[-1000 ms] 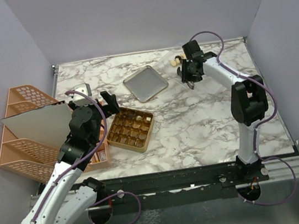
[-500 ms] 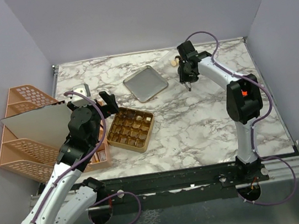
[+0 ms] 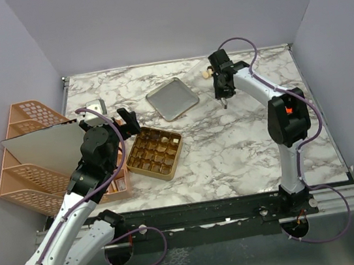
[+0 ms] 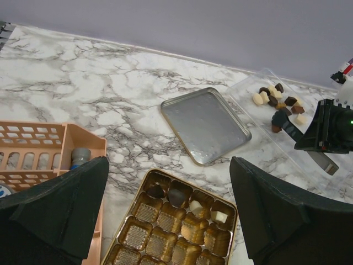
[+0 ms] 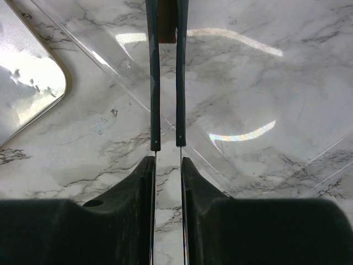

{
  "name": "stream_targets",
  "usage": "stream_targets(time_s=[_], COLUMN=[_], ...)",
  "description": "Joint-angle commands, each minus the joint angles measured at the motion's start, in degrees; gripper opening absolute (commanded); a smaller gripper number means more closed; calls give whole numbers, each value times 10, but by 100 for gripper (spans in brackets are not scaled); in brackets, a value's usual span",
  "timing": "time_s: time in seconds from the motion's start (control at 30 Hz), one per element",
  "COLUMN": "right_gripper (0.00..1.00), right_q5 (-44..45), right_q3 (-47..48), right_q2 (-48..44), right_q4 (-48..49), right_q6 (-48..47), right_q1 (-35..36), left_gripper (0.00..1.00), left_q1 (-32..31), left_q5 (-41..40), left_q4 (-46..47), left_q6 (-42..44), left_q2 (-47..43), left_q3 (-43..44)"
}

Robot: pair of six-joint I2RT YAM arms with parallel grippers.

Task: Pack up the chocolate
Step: Pick up the fake chocolate from the plate.

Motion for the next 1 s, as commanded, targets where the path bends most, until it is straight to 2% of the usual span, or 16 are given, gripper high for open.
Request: stream_targets(time_s=[0.0, 0.2, 0.47, 0.77, 0.97], right_gripper=[17, 17, 16, 15, 16], right_q5=[17, -5, -90, -208, -272], right_q3=[5, -5, -57, -167, -267], right_q2=[-32, -67, -135, -233, -305], right_q4=[-13, -8, 20, 62, 116], right_q6=[-14, -29, -46, -44, -44], right_q1=[3, 2, 4, 34, 86], left_gripper=[99, 99, 99, 99, 99], left_q1=[-1, -1, -1, -1, -1], left_q5=[-17, -24, -40, -63, -76], left_q4=[6, 6, 5, 8, 8], left_q6=[9, 10, 13, 19, 23], left_q2=[-10, -11, -22, -30, -33], left_q3=[-6, -6, -7, -11, -15])
